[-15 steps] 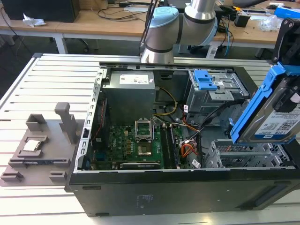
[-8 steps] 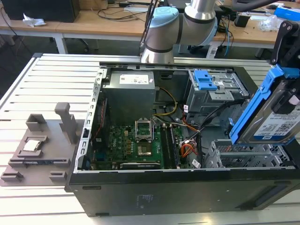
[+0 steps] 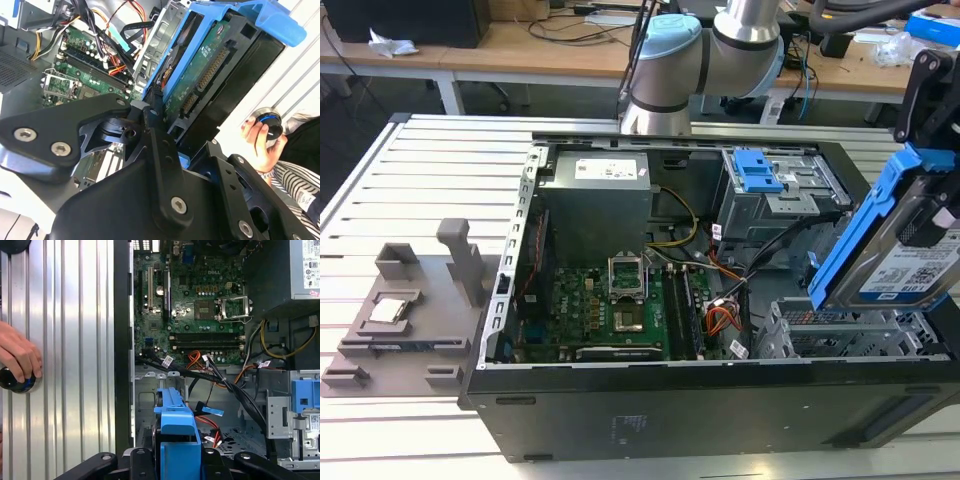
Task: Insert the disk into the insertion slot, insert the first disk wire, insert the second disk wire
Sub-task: 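Insert the disk into the insertion slot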
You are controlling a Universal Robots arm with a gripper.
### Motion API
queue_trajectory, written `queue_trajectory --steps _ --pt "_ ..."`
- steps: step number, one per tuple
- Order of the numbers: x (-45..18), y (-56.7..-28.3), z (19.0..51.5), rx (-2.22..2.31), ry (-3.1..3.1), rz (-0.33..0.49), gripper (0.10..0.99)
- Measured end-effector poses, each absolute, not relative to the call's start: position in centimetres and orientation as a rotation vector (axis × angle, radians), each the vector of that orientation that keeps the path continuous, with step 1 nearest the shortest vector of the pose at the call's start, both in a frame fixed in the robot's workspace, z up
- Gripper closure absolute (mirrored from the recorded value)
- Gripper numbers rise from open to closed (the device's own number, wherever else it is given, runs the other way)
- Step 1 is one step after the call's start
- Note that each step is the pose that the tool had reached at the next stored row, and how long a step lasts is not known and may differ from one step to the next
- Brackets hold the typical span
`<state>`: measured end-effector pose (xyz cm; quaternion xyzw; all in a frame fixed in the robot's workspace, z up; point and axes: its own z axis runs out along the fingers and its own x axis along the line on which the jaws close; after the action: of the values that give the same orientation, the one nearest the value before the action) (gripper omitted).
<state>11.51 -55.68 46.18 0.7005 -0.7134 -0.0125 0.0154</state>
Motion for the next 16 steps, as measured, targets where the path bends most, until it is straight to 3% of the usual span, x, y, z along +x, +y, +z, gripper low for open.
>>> queue_trajectory --steps 16 --pt "10.8 -54.9 44.8 2.179 -2.22 -0.039 0.725"
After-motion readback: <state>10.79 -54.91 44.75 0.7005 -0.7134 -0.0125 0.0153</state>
